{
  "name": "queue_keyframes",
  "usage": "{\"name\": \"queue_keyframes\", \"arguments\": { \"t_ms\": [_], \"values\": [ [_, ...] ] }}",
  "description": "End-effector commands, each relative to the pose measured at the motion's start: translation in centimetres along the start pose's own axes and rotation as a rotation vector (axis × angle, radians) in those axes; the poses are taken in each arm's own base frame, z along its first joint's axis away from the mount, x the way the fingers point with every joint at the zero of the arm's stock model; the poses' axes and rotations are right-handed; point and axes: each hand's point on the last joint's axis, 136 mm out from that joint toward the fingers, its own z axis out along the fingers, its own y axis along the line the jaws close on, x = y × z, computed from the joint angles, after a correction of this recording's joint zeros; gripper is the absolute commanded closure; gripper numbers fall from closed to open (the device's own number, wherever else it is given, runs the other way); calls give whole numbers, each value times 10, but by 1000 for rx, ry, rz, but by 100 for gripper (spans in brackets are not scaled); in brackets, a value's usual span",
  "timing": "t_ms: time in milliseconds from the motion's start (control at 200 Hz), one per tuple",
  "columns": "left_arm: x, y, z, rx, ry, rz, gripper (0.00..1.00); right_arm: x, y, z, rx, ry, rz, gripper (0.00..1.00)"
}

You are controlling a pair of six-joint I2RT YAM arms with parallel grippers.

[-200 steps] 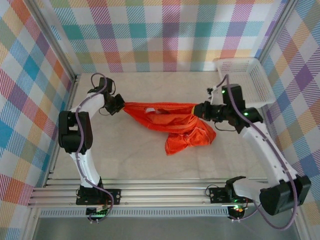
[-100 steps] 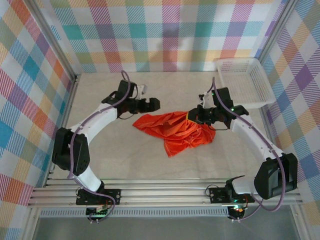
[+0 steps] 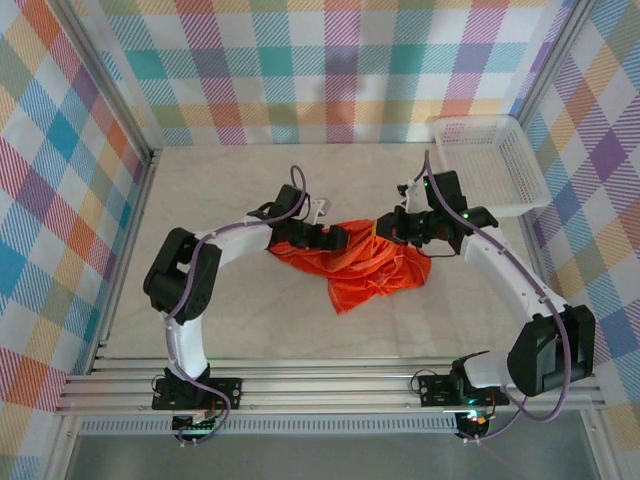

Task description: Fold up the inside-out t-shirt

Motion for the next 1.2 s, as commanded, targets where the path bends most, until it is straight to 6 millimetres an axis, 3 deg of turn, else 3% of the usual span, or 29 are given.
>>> {"name": "queue_keyframes", "arguments": {
  "t_ms": [0,75,125,230,365,460,565,650,750,795,865,915,1000,1100,1195],
  "values": [
    [-13,-6,22,32,-30,27,22,-8,7,-4,-10,-15,-40,100],
    [-19,-3,28,29,3,11,76,-9,5,-5,0,-18,-41,100],
    [-25,-3,24,28,20,-3,100,-9,4,-7,11,-21,-44,100],
    [-50,5,-11,-49,-17,-42,100,-11,-3,-12,47,-31,-51,100],
    [-90,20,-96,-132,-178,-164,100,-19,-21,-20,170,-64,-67,100],
    [-104,20,-149,-146,-271,-239,100,-26,-52,-27,361,-85,-54,100],
    [-108,1,-178,-120,-289,-252,100,-38,-86,-31,550,-110,-53,100],
    [-110,-18,-184,-40,-294,-273,100,-47,-101,-20,597,-94,-61,99],
    [-109,-36,-174,48,-271,-307,100,-52,-107,0,587,-57,-34,88],
    [-107,-42,-166,75,-255,-315,100,-53,-100,7,555,-44,-21,80],
    [-103,-47,-153,107,-230,-339,100,-49,-80,14,510,-35,-30,59],
    [-99,-48,-145,113,-214,-354,100,-42,-62,18,476,-32,-47,54],
    [-95,-46,-137,104,-205,-371,100,-24,-27,34,393,-15,-99,55],
    [-93,-43,-133,100,-208,-389,100,2,15,62,281,18,-170,63],
    [-94,-43,-135,88,-208,-390,100,13,24,93,236,36,-181,71]
  ]
}}
